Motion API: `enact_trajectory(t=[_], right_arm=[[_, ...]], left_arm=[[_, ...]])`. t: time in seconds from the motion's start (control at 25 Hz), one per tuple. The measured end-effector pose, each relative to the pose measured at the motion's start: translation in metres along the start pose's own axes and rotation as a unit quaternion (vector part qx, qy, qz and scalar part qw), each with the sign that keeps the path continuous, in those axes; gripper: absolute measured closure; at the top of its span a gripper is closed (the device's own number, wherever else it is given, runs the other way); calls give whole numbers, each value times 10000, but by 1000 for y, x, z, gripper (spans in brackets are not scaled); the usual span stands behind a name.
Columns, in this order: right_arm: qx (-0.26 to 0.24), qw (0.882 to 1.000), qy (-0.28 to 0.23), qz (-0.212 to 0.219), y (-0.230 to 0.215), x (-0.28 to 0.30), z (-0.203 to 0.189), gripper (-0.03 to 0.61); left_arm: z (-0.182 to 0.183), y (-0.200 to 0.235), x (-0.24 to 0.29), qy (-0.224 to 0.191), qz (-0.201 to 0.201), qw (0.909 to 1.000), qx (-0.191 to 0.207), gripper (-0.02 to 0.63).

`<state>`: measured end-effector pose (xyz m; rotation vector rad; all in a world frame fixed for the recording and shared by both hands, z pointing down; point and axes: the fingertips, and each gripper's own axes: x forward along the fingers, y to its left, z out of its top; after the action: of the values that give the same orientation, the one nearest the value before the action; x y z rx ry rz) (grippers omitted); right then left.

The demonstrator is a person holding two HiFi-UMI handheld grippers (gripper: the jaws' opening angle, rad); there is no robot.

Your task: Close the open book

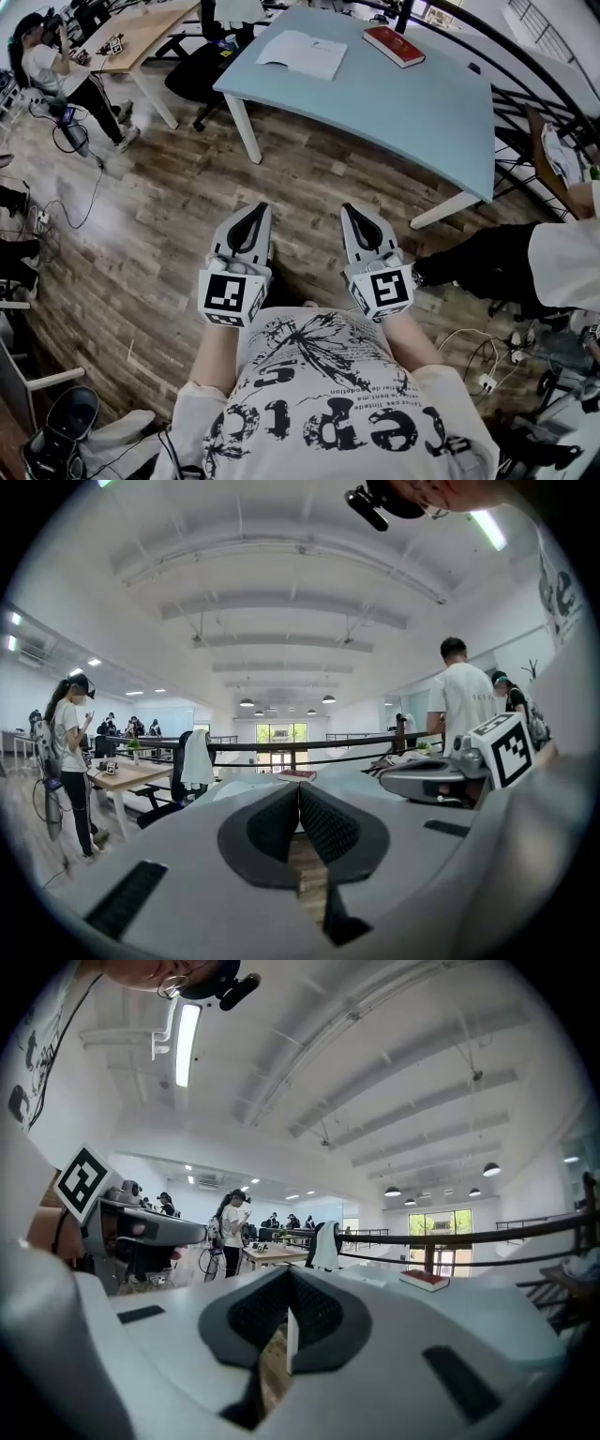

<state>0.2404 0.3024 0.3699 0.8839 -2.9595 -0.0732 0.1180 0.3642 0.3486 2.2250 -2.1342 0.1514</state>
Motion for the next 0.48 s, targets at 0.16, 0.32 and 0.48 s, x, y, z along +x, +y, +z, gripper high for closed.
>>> enact_trajectory(t=[0.16, 0.32, 0.48], right_arm=[[-16, 9999, 115, -39, -7, 40, -6, 568], [13, 9998, 153, -150, -17, 98, -7, 567], [12, 9993, 187, -319, -20, 169, 2, 568]], left_arm=[[-3, 36, 28, -1, 44, 9999, -131, 594], [-8, 80, 66, 64, -56, 9999, -103, 595], [0, 145, 107, 71, -187, 9997, -134, 594]])
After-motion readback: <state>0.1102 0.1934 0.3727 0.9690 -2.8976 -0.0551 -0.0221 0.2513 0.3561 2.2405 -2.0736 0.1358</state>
